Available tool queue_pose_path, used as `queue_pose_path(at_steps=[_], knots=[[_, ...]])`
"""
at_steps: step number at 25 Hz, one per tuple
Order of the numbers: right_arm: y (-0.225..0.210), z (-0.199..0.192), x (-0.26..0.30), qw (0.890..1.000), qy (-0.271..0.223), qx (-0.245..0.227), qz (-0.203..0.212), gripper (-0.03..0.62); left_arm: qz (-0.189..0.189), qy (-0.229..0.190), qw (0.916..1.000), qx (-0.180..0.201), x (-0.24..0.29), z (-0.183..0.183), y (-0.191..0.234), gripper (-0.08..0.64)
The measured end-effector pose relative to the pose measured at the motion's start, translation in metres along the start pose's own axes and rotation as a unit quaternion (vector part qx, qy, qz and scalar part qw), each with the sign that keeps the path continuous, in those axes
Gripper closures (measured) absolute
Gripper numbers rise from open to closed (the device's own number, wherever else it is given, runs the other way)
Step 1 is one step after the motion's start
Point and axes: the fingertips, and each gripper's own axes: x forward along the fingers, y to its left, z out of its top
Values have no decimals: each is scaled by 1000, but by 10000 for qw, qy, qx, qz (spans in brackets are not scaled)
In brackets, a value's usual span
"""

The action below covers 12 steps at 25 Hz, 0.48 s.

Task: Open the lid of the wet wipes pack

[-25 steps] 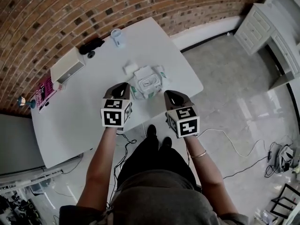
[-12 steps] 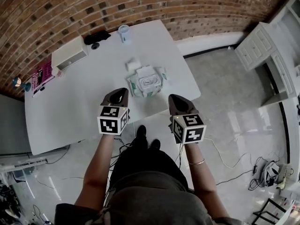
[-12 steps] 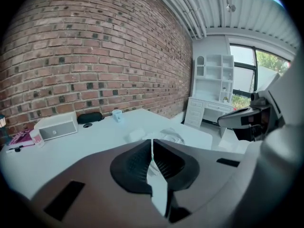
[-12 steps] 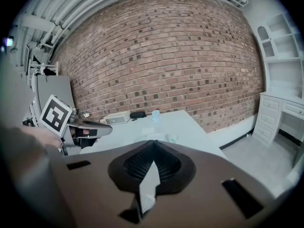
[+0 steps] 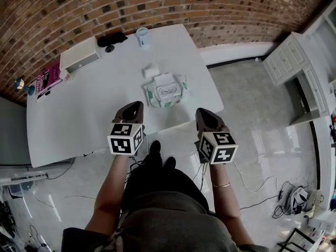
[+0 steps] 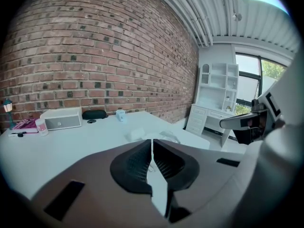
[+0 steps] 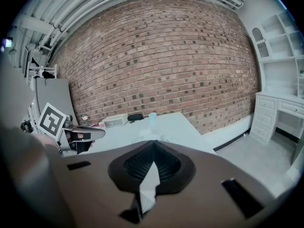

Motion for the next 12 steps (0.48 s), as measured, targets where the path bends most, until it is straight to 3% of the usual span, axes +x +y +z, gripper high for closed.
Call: queue_pose_path(at_steps=[12], knots=[[-5,-4,-11,10000,-43,45,-53,589,7,-54,10000,12,-8,-2,-7,529]])
